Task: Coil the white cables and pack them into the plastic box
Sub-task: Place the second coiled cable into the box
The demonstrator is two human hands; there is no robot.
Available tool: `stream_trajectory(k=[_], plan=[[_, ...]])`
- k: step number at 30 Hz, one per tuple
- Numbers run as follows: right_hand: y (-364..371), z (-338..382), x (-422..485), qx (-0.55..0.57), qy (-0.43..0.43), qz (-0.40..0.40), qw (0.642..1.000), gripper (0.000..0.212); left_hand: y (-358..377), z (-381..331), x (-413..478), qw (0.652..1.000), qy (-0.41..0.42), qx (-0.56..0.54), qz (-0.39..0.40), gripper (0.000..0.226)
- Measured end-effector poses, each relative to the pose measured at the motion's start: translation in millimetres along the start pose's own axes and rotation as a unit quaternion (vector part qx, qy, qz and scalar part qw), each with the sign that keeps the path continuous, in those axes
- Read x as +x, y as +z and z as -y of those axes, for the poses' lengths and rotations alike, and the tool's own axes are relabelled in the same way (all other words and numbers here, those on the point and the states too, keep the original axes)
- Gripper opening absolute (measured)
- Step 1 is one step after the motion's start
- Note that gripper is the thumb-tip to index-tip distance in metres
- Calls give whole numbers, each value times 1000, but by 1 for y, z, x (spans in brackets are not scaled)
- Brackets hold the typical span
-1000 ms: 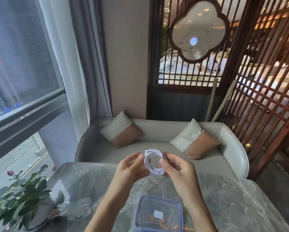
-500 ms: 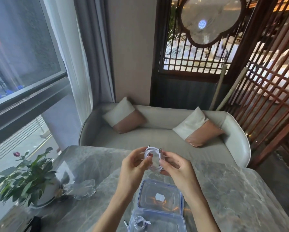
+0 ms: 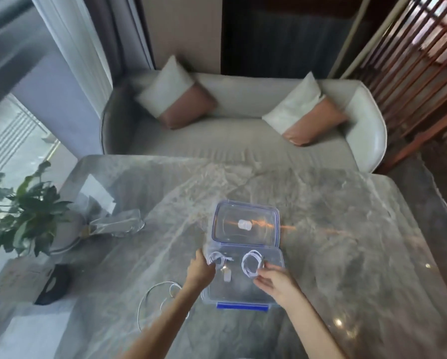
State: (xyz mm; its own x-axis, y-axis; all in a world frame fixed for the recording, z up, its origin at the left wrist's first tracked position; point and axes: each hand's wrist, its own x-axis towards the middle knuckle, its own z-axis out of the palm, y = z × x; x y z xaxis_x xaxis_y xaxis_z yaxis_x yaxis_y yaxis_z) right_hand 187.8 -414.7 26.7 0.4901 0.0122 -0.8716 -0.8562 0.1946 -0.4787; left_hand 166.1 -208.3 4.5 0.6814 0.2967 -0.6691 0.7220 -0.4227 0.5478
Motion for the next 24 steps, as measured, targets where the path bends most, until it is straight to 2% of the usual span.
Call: stream_trajectory(k=[2,3,5,8,11,17,20,24], plan=[[4,-16,25,36,55,-21,998,25,15,18,11,999,-20,29,16,49],[7,-22,37,51,73,-35,995,29,21,24,15,998,-29,45,27,57],[13,-33,57,82,94,-66,990,35,27,35,20,995,-43,80,37,75],[25,-45,80,133,103,-109,980,31,29,45,26,995,-40,91,31,83],[40,-49,97,158,90,-117,976,23,26,50,34,994,-29,97,36,81],[57,-56,104,69,82,-63,992,27,22,55,39,994,-4,97,50,80],[48,-56,106,63,80,-93,991,37,22,59,41,995,1,79,55,77],[41,-55,102,47,66,-73,994,36,21,63,42,997,15,41,58,61]])
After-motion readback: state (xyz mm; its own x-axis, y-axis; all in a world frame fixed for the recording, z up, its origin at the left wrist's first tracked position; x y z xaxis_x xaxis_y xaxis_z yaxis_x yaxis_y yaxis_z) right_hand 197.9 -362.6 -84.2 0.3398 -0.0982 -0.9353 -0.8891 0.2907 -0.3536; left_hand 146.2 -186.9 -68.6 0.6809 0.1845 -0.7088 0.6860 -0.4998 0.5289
